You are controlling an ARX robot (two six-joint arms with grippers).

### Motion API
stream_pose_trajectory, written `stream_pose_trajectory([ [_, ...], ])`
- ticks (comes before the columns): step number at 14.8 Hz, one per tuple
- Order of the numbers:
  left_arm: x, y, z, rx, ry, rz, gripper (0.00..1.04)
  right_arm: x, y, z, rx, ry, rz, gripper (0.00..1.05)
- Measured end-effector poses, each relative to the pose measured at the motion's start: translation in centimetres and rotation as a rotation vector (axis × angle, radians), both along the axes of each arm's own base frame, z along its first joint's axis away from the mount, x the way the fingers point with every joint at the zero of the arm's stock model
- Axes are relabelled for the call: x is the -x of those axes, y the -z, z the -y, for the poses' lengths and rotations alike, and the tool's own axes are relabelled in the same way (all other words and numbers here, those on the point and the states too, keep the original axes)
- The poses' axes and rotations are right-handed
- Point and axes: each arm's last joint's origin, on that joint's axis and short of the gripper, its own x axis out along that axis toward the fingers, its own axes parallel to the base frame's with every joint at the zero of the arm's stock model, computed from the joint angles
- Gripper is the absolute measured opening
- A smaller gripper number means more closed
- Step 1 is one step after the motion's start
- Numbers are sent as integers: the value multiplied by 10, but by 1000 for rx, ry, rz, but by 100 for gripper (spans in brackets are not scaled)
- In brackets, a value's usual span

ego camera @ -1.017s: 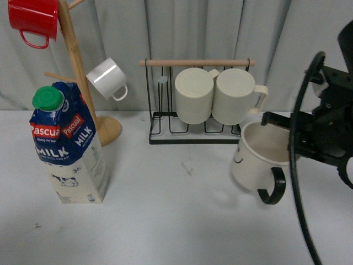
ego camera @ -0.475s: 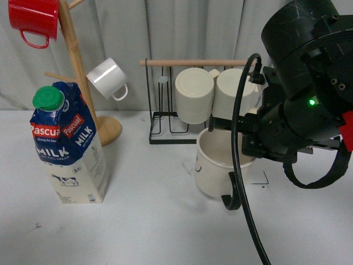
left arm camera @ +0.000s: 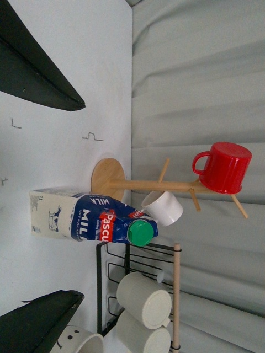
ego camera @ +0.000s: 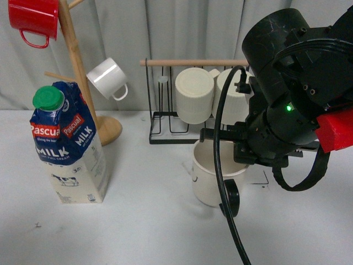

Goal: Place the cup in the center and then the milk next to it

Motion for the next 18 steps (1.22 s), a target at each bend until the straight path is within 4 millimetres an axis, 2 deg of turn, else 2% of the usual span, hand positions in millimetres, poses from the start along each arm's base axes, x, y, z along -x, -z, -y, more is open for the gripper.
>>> stream_pose_trajectory([
  [6, 0, 0, 0, 0, 0, 0, 98, -6, 10, 6, 16, -12, -20, 3],
  [7, 0, 0, 0, 0, 0, 0, 98, -6, 10, 6, 20, -19, -17, 10],
  [9, 0, 0, 0, 0, 0, 0, 98, -7, 9, 6, -1, -34, -17, 32],
  [11, 0, 0, 0, 0, 0, 0, 98, -7, 0, 7, -32, -47, 4, 54],
  [12, 0, 0, 0, 0, 0, 0, 98, -4, -8, 10, -46, -48, 27, 63],
  [15, 0, 0, 0, 0, 0, 0, 98, 22, -52, 21, -154, -115, 164, 97],
  [16, 0, 0, 0, 0, 0, 0, 98, 36, -65, 28, -192, -156, 213, 99],
  [17, 0, 0, 0, 0, 0, 0, 98, 61, -79, 45, -238, -198, 261, 98],
  [18, 0, 0, 0, 0, 0, 0, 98, 77, -85, 60, -261, -210, 291, 98],
])
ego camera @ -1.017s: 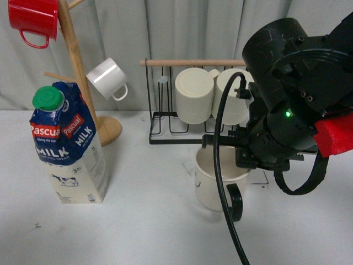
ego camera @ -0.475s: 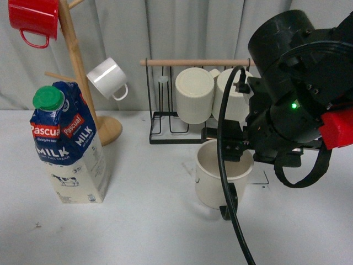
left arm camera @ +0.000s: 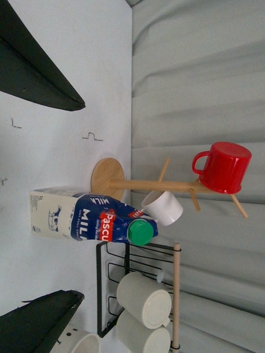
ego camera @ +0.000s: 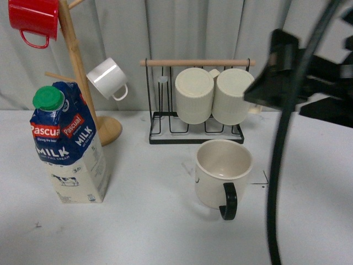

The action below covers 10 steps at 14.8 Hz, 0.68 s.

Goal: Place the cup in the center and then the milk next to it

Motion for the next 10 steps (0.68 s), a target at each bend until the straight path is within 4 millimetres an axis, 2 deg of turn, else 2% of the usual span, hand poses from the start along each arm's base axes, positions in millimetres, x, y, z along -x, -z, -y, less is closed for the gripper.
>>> stream_pose_trajectory([
  [1, 0, 0, 0, 0, 0, 0, 98, 18, -4, 16, -20, 6, 88, 97],
  [2, 0, 0, 0, 0, 0, 0, 98, 38, -4, 30, 90, 166, 381, 85],
  [3, 0, 0, 0, 0, -1, 0, 98, 62, 0, 45, 164, 284, 534, 74],
  [4, 0, 0, 0, 0, -2, 0, 98, 81, 6, 59, 213, 375, 614, 62],
  [5, 0, 0, 0, 0, 0, 1, 98, 97, 13, 66, 233, 381, 659, 40],
  [8, 0, 0, 0, 0, -1, 0, 98, 121, 26, 77, 252, 375, 653, 3],
  [10, 0, 0, 0, 0, 0, 0, 98, 136, 33, 84, 254, 364, 647, 2],
])
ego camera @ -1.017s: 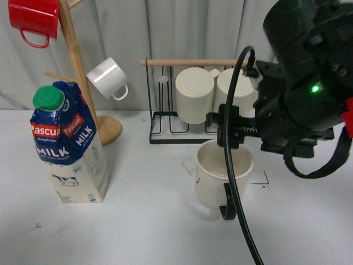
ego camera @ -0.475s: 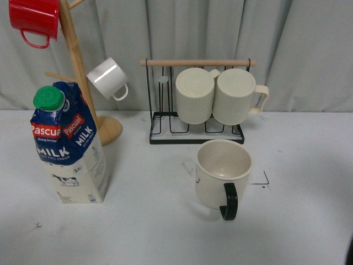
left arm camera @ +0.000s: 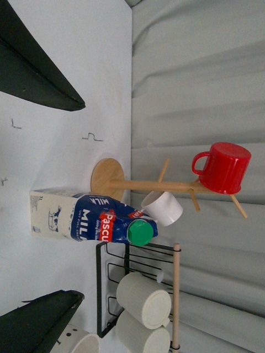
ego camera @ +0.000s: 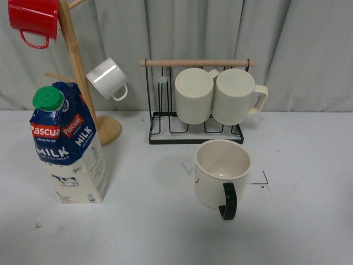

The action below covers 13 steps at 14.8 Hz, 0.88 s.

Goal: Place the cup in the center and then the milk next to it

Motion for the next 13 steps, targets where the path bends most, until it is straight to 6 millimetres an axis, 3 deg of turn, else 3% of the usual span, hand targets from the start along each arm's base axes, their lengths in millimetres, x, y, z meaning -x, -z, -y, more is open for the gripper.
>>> stream_pose_trajectory([
  [5, 0, 0, 0, 0, 0, 0, 98, 23, 16, 8, 0, 14, -14, 2],
  [13, 0, 0, 0, 0, 0, 0, 98, 43, 9, 8, 0, 14, 24, 2],
])
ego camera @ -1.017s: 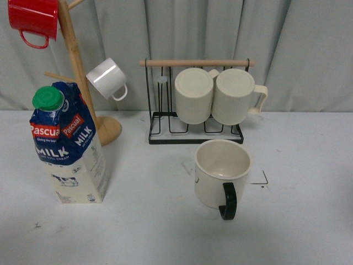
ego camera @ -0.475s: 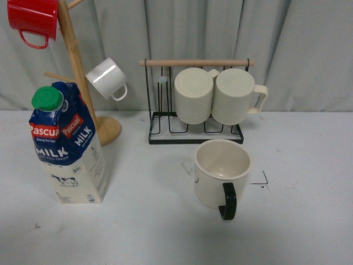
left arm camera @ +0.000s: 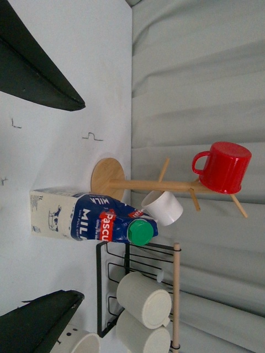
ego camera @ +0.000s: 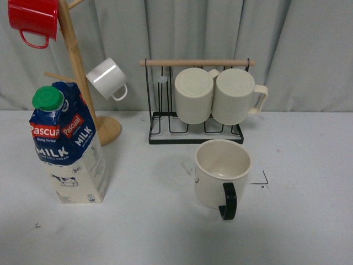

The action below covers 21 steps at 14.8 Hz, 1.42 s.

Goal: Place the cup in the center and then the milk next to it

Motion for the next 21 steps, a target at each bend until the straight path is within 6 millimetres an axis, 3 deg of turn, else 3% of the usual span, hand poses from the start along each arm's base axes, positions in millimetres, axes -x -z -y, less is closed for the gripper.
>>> stream_pose_trajectory([
  [13, 0, 0, 0, 0, 0, 0, 98, 22, 4, 0, 1, -3, -9, 2],
  [15, 0, 0, 0, 0, 0, 0, 98, 22, 3, 0, 2, -3, -6, 14],
  [21, 0, 0, 0, 0, 0, 0, 98, 22, 3, 0, 2, -3, -5, 32],
])
